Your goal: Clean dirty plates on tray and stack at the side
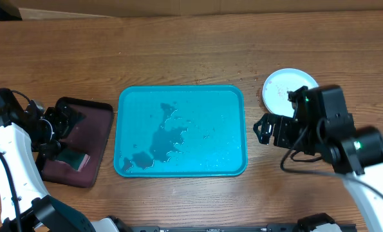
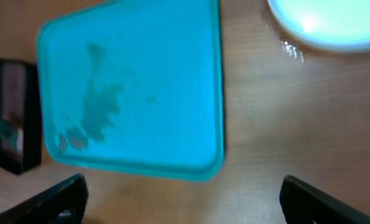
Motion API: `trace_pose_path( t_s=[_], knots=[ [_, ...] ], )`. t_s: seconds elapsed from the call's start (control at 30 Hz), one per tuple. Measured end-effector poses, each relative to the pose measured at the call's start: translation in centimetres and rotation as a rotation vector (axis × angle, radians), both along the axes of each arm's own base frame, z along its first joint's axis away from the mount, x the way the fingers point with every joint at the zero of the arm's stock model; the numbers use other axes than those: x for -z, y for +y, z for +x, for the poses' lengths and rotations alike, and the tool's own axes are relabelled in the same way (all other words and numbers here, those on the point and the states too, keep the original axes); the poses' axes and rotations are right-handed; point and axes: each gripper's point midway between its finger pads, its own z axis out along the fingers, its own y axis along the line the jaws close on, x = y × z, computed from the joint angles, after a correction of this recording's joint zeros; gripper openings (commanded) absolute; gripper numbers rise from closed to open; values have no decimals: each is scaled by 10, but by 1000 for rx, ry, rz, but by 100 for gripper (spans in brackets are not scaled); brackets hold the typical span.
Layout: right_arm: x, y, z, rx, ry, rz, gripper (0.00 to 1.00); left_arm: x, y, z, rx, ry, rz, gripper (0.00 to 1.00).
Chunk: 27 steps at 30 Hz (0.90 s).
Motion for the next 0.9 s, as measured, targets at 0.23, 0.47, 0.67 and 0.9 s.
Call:
trace_pose_path(
  t_s=[0.23, 0.47, 0.67, 0.9],
  knots=[
    [-22, -10, 1, 4, -439, 83, 100, 0, 0, 0, 0, 0, 0, 100],
    [-18, -39, -17, 96, -732, 103, 100, 0, 0, 0, 0, 0, 1, 100],
    [-14, -39, -13, 84, -917, 121, 100, 0, 0, 0, 0, -1, 1, 100],
    [11, -39, -4, 83, -1018, 131, 100, 0, 1, 1, 0, -3, 3, 100]
  ],
)
